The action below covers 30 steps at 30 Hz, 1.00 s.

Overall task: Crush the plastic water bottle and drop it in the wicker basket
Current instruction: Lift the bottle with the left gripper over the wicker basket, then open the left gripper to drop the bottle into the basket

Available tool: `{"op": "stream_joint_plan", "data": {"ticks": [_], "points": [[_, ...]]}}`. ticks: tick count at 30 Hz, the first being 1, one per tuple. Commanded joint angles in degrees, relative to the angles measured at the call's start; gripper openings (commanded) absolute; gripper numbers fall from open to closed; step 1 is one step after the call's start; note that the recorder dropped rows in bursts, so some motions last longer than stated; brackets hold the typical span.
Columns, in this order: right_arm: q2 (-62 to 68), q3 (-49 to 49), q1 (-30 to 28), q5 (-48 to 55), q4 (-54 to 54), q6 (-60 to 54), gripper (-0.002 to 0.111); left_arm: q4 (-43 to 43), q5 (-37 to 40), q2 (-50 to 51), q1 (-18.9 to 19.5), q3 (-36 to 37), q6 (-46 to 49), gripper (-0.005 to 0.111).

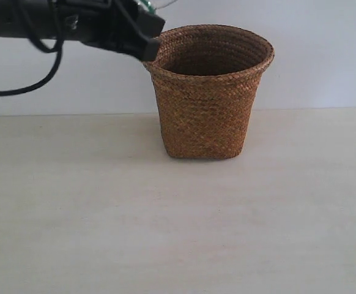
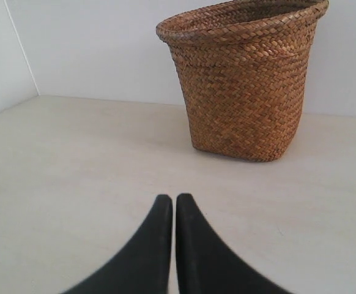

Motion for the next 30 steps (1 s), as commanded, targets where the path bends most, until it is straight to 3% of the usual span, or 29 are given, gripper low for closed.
{"op": "stream_joint_plan", "data": {"ticks": [1, 4, 7, 8, 10, 12, 15, 17, 19, 22, 26, 30], "points": [[-0.36, 0.35, 0.14, -0.05, 0.13, -0.43, 0.000, -0.97, 1.05, 8.49, 1.02, -8.49, -1.75, 0.008], [-0.36, 0.35, 0.14, -0.05, 0.13, -0.43, 0.000, -0.97, 4.78, 11.89, 1.31, -12.69, -3.32, 0.035], [-0.36, 0.35, 0.14, -0.05, 0.13, -0.43, 0.000, -0.97, 2.23, 12.12, 1.57, -13.25, -5.90, 0.081], [-0.36, 0.35, 0.14, -0.05, 0.13, -0.43, 0.000, -0.97, 1.48, 11.99, 1.79, -13.50, -7.40, 0.092], [-0.36, 0.35, 0.14, -0.05, 0.13, -0.43, 0.000, -0.97, 1.02, 11.48, 2.52, -13.60, -8.09, 0.100], [-0.36, 0.35, 0.14, -0.05, 0.13, -0.43, 0.000, -1.06, 1.99, 10.22, 3.21, -13.60, -9.10, 0.094], [-0.36, 0.35, 0.14, -0.05, 0.13, -0.43, 0.000, -1.06, 5.96, 7.60, 4.86, -13.60, -11.88, 0.070], [-0.36, 0.35, 0.14, -0.05, 0.13, -0.43, 0.000, -1.06, 10.32, 5.98, 6.52, -13.60, -12.17, 0.041], [-0.36, 0.35, 0.14, -0.05, 0.13, -0.43, 0.000, -1.06, 15.07, 4.59, 8.52, -13.31, -12.60, 0.003], [-0.36, 0.35, 0.14, -0.05, 0.13, -0.43, 0.000, -1.69, 17.24, 2.09, 12.18, -10.74, -15.13, 0.004], [-0.36, 0.35, 0.14, -0.05, 0.13, -0.43, 0.000, -7.09, 6.44, -6.09, 17.58, 2.98, -13.73, 0.004], [-0.36, 0.35, 0.14, -0.28, 0.13, -0.43, 0.000, -10.24, -0.62, -13.88, 19.85, 13.82, -10.58, 0.004]]}}
